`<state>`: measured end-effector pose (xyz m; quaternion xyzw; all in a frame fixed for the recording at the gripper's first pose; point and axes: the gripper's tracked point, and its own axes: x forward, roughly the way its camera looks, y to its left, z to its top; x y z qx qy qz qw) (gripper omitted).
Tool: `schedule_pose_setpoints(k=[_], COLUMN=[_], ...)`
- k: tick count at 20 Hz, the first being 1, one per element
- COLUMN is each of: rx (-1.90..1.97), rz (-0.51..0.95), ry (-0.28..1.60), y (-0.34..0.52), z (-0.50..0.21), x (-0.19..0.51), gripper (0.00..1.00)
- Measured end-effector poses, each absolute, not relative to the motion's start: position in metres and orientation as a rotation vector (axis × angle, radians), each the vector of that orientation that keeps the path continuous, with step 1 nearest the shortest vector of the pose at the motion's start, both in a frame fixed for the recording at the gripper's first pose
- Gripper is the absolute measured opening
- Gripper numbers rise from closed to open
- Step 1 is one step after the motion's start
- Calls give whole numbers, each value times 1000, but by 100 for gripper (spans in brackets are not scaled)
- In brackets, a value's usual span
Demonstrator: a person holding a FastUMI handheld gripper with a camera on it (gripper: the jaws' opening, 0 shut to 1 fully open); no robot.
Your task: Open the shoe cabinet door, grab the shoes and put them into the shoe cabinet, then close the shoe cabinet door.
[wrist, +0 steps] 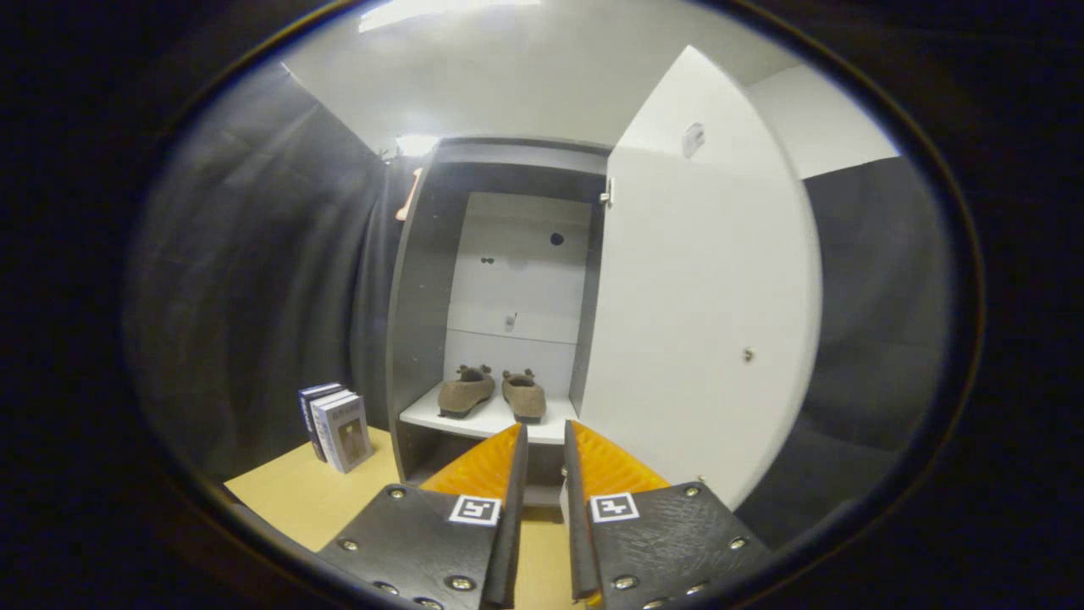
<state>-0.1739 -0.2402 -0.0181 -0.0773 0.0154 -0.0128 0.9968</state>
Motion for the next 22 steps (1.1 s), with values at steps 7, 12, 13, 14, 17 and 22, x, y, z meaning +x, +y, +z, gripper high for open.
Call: schedule_pose_setpoints(k=[7,12,13,14,17,22], rx=[-118,-91,-91,-91,-82,-60], rz=[-166,-293,-313,-331,-371,-333], ry=[-24,-58,-56,-53,-37,16], y=[-306,-361,-370,-379,-400,-403], z=[12,24,25,25,20,4], x=[-221,-231,-232,-231,-224,-204], gripper=[61,61,61,61,61,61])
